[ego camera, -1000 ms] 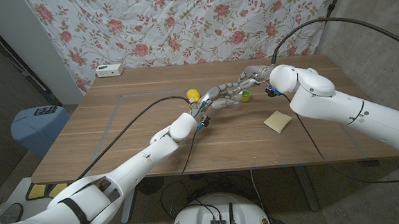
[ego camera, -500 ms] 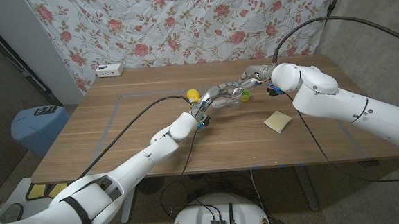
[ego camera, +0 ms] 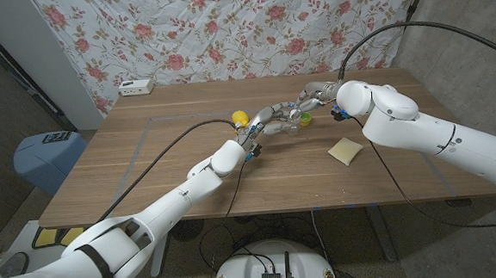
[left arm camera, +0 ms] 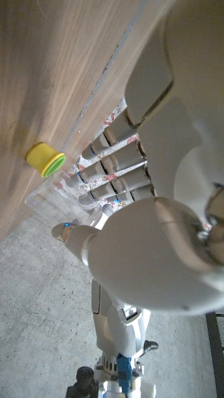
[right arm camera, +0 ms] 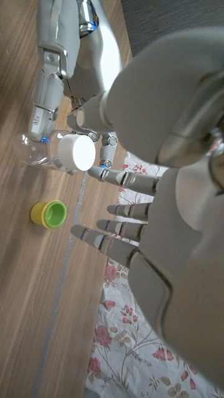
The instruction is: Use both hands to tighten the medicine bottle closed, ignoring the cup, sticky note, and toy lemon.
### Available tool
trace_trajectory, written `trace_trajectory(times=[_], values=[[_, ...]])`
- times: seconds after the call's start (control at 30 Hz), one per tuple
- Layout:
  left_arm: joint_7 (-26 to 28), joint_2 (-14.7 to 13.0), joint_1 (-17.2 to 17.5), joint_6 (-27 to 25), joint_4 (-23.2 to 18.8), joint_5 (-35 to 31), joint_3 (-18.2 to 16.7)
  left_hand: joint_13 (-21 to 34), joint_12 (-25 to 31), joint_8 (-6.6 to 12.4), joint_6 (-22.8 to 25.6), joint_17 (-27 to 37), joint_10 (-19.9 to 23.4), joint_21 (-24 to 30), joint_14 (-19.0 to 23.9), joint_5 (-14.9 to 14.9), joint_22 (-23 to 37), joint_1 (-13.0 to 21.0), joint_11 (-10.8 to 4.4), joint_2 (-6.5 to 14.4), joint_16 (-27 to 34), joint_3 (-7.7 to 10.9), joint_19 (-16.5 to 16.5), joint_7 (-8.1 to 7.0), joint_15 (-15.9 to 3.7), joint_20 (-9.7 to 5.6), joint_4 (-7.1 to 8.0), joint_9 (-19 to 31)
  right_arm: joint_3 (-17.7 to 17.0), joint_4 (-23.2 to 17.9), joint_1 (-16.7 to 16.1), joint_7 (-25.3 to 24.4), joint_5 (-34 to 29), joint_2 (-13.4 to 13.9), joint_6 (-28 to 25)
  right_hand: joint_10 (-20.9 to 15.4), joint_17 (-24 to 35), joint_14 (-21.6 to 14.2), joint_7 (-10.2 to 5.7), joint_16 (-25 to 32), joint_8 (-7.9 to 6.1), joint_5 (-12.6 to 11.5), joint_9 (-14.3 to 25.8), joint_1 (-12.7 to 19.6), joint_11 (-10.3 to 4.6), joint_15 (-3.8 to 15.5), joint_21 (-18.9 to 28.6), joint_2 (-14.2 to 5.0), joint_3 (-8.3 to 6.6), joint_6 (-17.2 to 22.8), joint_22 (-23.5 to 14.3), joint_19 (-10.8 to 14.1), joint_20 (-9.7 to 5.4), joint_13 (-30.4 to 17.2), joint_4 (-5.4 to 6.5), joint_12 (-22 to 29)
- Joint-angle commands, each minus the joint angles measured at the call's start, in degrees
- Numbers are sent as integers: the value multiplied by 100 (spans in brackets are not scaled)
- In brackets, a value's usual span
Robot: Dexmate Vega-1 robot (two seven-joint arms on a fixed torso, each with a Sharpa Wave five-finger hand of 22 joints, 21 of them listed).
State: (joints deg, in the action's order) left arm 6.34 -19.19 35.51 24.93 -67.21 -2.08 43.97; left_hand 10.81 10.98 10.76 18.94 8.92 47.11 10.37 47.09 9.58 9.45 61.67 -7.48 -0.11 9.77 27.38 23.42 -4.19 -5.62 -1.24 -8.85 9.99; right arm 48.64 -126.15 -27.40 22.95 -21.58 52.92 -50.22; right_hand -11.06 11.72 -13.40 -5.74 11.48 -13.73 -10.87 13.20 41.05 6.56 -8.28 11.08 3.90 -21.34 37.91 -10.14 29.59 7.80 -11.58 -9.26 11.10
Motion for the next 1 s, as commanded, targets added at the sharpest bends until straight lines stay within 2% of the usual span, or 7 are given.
trace_trajectory(times=[0.03,0.27,1.0], values=[[-3,13,-3,14,20,4,-1,8,22,1,33,26,172,39,-15,40,12,14,-115,55,19,-4,33,-14,-591,-46,-5,18,1,50,-81,-159,-58,-75,-6,-81,-2,-69,-15,47,-57,-41,9,62,-13,21,54,-29,-52,112,3,55,-51,-29,11,67],[-21,10,-6,4,17,9,3,8,22,-1,29,24,173,36,-18,42,12,7,-108,62,16,-2,27,-11,-583,-44,2,18,30,74,-55,-110,-67,-83,-38,-124,0,-112,-12,64,-127,-44,11,98,-30,55,63,-46,-79,287,3,86,-72,-28,10,78],[4,14,-7,11,35,8,-5,7,18,-4,30,26,168,32,-11,41,12,2,-113,69,20,-12,15,-22,-589,-50,7,18,86,138,-14,-55,-83,-87,-44,-99,-1,-108,-25,59,-80,-45,13,163,-21,68,59,-58,-108,167,2,94,-84,-27,-2,58]])
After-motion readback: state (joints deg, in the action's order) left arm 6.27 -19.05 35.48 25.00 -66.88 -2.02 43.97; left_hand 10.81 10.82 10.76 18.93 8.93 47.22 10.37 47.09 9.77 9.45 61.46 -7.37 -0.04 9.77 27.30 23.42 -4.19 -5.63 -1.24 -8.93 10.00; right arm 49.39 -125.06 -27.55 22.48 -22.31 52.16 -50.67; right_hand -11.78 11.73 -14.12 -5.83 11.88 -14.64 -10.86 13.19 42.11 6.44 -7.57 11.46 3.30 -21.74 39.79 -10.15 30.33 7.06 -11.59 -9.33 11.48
